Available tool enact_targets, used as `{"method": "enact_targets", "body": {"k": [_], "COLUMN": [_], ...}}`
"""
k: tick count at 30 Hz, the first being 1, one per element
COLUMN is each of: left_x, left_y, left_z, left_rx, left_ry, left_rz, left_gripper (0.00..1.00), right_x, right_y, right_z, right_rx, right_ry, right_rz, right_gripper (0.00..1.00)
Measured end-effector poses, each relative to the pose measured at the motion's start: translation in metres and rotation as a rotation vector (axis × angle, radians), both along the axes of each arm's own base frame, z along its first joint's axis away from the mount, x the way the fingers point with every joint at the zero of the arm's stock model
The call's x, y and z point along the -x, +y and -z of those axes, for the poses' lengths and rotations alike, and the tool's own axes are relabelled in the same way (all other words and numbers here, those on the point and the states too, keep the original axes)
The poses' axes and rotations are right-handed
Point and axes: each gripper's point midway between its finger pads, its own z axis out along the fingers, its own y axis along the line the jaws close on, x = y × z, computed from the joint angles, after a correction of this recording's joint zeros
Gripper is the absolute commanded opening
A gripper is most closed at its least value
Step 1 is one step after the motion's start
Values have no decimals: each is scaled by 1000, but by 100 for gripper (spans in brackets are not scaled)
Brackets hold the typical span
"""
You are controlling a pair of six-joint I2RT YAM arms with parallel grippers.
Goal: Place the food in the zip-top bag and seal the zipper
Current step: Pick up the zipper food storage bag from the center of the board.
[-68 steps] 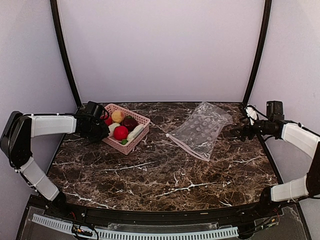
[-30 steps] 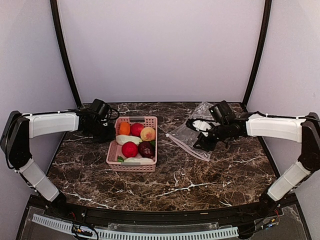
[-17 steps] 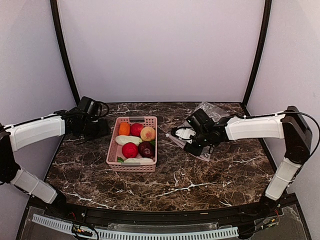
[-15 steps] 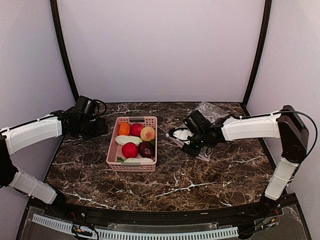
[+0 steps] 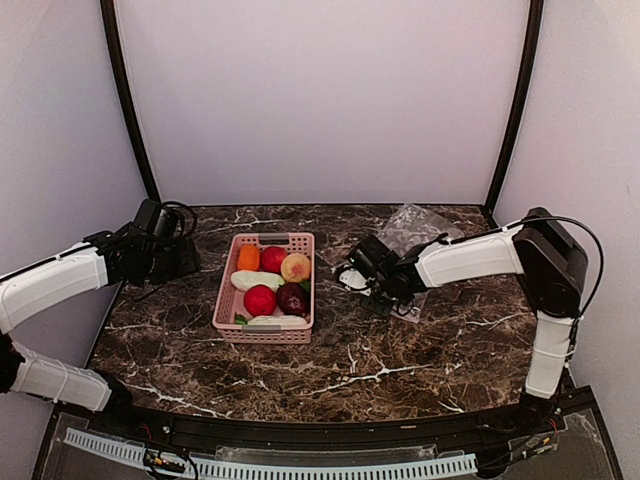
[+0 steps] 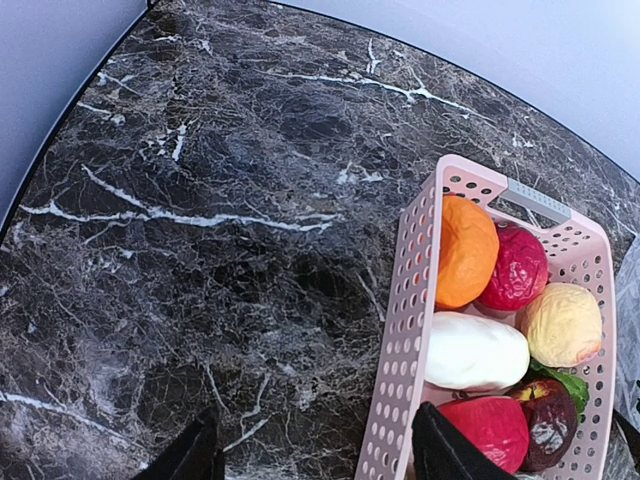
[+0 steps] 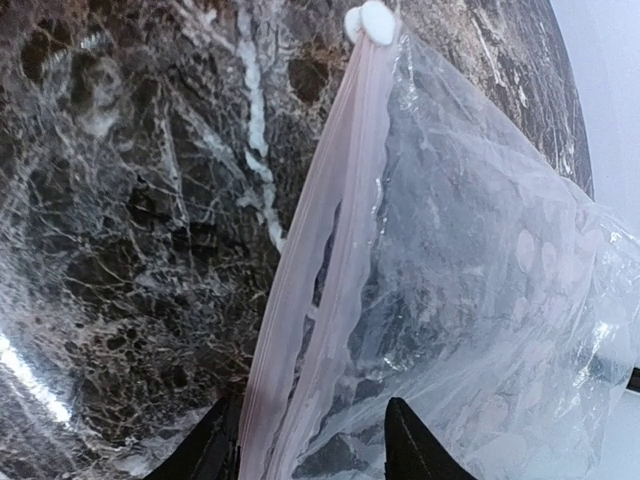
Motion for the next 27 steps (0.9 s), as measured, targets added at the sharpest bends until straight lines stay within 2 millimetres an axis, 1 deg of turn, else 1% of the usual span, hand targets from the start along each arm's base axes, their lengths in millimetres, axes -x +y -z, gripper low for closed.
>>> {"method": "enact_targets", "body": {"k": [3, 4, 7, 8, 11, 13, 14, 17, 19, 20, 21, 23, 26, 27], "left_x": [1, 1, 4, 5, 6, 5, 5, 2, 1, 0, -2, -8, -16, -17], "left_y": [1, 1, 2, 2, 2, 1, 0, -2, -6, -8, -11, -18, -37, -44], "left_z": [1, 2, 8, 10, 15, 17, 17, 16, 12, 9, 4, -12, -40, -50], "left_rx": [0, 0, 2, 2, 1, 1, 2, 11, 21, 26, 36, 50, 70, 74], "left_ry": [1, 3, 14, 19, 31, 34, 34, 26, 21, 16, 7, -32, -117, -150], "left_rz": [-4, -6, -9, -10, -8, -6, -5, 6, 22, 30, 39, 56, 110, 137], "left_gripper": [63, 63, 63, 63, 62, 62, 62, 62, 63, 66, 70, 74, 77, 76], "right_x": [-4, -4, -9, -11, -13, -15, -16, -20, -24, -26, -29, -35, -42, -44], "right_y": [-6, -7, -9, -9, -9, -11, -12, -20, -28, -30, -32, -35, -41, -41], "right_z": [8, 8, 4, 3, 2, 1, 1, -3, -15, -23, -35, -66, -110, -119], "right_rx": [47, 51, 62, 61, 62, 60, 58, 42, 7, -19, -59, -157, -304, -335], "right_ry": [-16, -20, -51, -58, -71, -73, -72, -54, -36, -29, -28, -37, -50, -48], "right_rz": [16, 19, 30, 33, 36, 43, 46, 59, 77, 82, 90, 98, 103, 99], "right_gripper": [33, 32, 32, 30, 13, 3, 0, 0, 0, 0, 0, 0, 0, 0]}}
